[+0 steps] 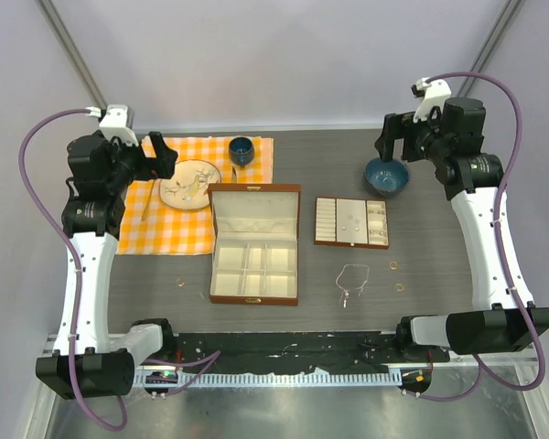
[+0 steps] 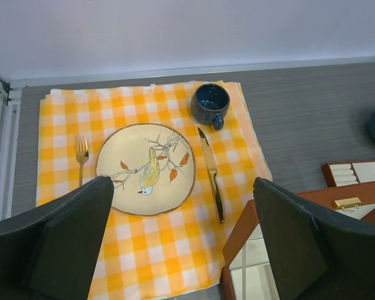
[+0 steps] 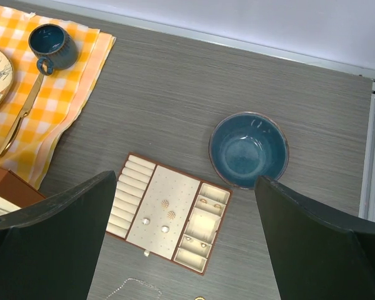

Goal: Organize the mixed jewelry
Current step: Pick up the jewelry from the center of the board.

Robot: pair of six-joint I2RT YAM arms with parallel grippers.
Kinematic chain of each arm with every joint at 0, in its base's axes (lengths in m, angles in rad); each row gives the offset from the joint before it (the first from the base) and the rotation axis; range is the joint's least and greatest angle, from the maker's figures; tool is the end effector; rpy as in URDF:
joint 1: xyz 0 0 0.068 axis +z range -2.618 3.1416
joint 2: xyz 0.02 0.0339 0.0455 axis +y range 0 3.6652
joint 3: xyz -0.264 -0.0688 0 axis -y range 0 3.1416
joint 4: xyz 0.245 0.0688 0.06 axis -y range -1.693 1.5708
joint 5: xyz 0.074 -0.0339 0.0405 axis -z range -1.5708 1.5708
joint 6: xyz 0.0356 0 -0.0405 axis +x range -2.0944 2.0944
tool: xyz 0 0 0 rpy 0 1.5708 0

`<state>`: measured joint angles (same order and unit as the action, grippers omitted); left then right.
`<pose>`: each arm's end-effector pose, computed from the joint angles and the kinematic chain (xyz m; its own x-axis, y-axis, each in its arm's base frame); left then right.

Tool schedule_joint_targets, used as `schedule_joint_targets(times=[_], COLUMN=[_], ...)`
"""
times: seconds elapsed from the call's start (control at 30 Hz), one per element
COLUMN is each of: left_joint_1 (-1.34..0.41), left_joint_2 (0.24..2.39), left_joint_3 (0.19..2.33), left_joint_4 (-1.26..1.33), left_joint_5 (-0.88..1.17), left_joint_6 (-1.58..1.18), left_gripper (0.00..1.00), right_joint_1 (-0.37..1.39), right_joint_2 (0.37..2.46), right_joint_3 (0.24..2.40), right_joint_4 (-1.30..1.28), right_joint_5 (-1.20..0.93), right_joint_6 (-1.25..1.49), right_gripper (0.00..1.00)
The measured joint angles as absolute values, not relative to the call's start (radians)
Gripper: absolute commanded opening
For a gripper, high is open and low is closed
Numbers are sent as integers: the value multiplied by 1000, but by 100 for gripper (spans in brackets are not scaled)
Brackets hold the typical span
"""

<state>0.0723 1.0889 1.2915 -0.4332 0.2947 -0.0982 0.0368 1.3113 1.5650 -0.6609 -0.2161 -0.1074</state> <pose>0.2309 0.0064 0.4308 -0.2477 -0.1120 -0.9623 0.1895 0.9685 -0.1615 0.2738 0.0177 0.4452 -0.3686 -0.1183 -0.9220 -0.2738 0.9617 -0.0140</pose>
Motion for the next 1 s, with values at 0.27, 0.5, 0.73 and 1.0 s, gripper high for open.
schedule_joint_targets(times=[0.27,0.5,0.73,1.0], left_joint_1=[72,72,72,72], left_joint_2=[1089,1088,1079,1045], left_joint_3=[1291,1292,1292,1271], left_joint_4=[-433,-453,-528,-593], left_joint_5=[302,330,475,562], left_joint_6=[-101,-95,-31,44], left_gripper=[100,100,100,100], right_joint_1=[52,65,113,197], right_joint_2=[1311,1311,1311,1280], right_joint_3=[1565,1563,1434,1132], right_joint_4=[-683,-721,-810,-885], right_joint_5=[-212,-206,-192,-167], right_joint_6=[-129,-168,-297,-498], right_gripper=[100,100,93,85])
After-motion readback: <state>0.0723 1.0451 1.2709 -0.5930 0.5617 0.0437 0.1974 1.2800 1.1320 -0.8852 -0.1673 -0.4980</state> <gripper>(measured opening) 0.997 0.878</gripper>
